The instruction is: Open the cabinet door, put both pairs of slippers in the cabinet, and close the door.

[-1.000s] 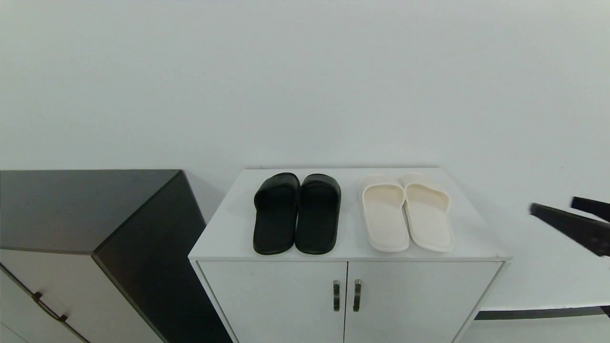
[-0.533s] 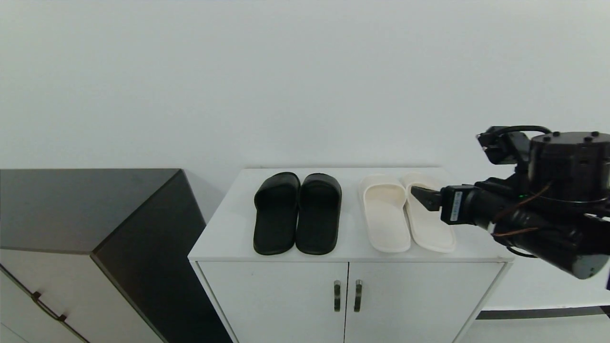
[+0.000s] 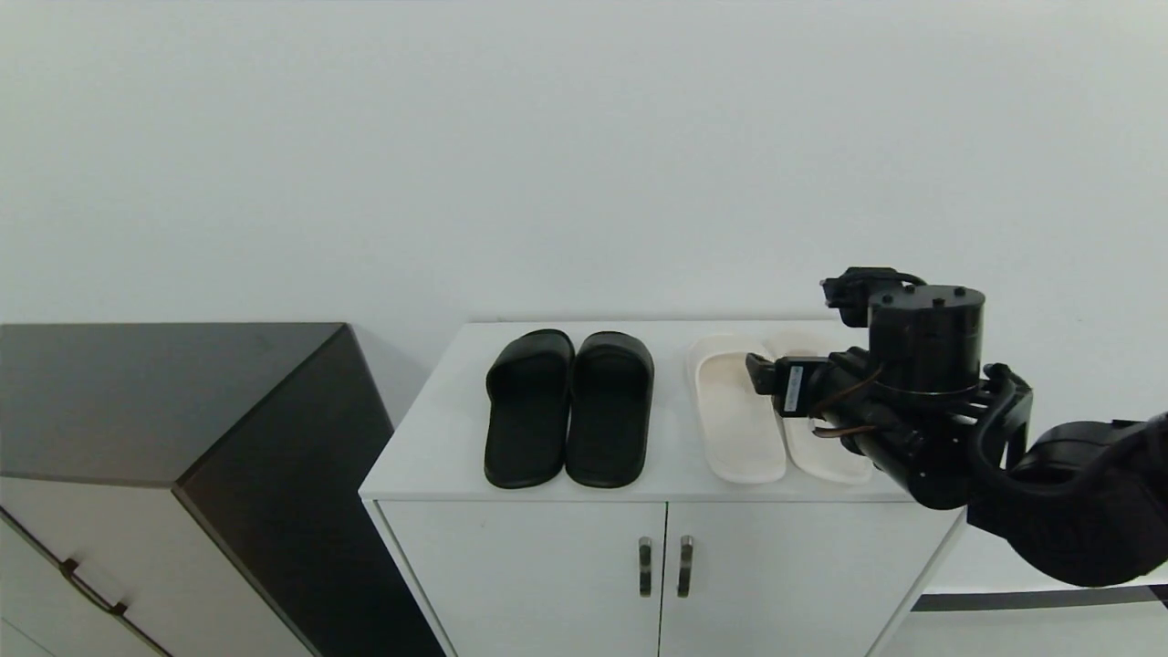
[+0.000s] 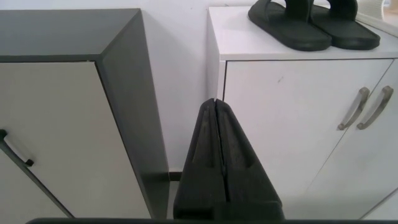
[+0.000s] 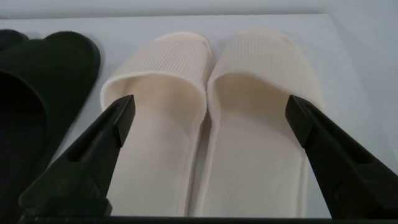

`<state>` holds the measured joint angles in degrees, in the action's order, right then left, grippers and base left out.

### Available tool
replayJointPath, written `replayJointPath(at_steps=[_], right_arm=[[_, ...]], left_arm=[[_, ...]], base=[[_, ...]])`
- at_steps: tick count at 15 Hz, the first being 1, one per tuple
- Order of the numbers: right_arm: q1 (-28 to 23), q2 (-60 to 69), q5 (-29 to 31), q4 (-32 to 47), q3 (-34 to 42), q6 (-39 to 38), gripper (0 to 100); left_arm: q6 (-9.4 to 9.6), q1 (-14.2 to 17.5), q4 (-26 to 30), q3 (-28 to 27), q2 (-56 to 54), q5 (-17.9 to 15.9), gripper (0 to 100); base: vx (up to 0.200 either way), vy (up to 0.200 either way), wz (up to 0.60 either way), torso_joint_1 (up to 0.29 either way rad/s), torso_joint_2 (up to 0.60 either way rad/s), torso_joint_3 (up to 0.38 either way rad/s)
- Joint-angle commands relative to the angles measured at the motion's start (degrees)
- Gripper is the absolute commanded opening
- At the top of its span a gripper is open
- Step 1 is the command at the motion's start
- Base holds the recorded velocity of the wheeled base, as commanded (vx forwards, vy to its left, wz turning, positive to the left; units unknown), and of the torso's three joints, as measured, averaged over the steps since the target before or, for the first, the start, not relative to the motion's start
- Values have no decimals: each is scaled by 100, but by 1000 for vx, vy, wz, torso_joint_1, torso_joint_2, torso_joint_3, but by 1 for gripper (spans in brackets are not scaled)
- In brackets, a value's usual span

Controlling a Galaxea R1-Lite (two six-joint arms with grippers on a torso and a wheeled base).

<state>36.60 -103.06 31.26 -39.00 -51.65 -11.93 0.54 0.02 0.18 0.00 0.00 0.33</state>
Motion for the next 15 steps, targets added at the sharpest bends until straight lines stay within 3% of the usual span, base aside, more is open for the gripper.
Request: replayJointPath(at_steps=[1,15], right_arm=[[-3,-461,117,-117,-117,7,100],[-408,-1753,188,-126,-1409,16,100]], left_arm=[[-1,-2,-1,0,9,2,0],[-1,6,-9,0,9,11,0]], base=[[0,0,0,0,0,0],[0,0,0,0,0,0]])
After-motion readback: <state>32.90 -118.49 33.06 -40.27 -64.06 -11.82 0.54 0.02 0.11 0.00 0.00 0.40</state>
